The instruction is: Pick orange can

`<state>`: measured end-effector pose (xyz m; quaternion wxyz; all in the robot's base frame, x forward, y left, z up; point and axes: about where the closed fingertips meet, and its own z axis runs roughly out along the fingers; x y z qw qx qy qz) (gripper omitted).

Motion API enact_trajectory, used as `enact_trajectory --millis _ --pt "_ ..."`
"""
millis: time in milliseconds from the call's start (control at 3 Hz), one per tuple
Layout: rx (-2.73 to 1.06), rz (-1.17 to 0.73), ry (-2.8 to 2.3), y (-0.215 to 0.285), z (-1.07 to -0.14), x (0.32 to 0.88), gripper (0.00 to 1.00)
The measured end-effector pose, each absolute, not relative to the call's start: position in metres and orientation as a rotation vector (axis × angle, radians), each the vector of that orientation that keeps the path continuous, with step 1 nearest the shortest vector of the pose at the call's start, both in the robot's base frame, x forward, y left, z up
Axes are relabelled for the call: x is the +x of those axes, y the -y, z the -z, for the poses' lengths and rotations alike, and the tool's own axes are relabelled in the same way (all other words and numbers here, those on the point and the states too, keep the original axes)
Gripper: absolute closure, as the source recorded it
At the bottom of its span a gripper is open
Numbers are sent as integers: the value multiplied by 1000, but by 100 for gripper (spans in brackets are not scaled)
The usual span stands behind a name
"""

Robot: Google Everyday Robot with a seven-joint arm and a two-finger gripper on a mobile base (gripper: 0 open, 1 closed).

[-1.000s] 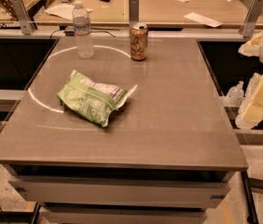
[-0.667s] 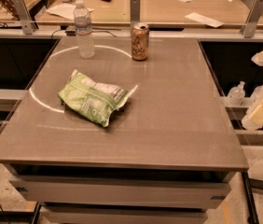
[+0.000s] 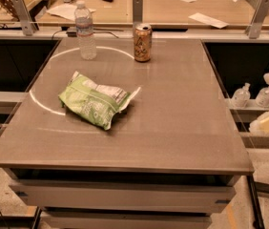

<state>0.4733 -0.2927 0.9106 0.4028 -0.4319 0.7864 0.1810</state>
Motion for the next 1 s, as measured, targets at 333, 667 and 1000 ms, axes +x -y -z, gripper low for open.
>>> enact_trajectory --millis 333,667,1000 --pt "-1002 -644 -1794 274 -918 493 0" --pt "-965 -743 -1654 257 -929 511 0" --pt "-965 -743 -1654 257 -929 511 0"
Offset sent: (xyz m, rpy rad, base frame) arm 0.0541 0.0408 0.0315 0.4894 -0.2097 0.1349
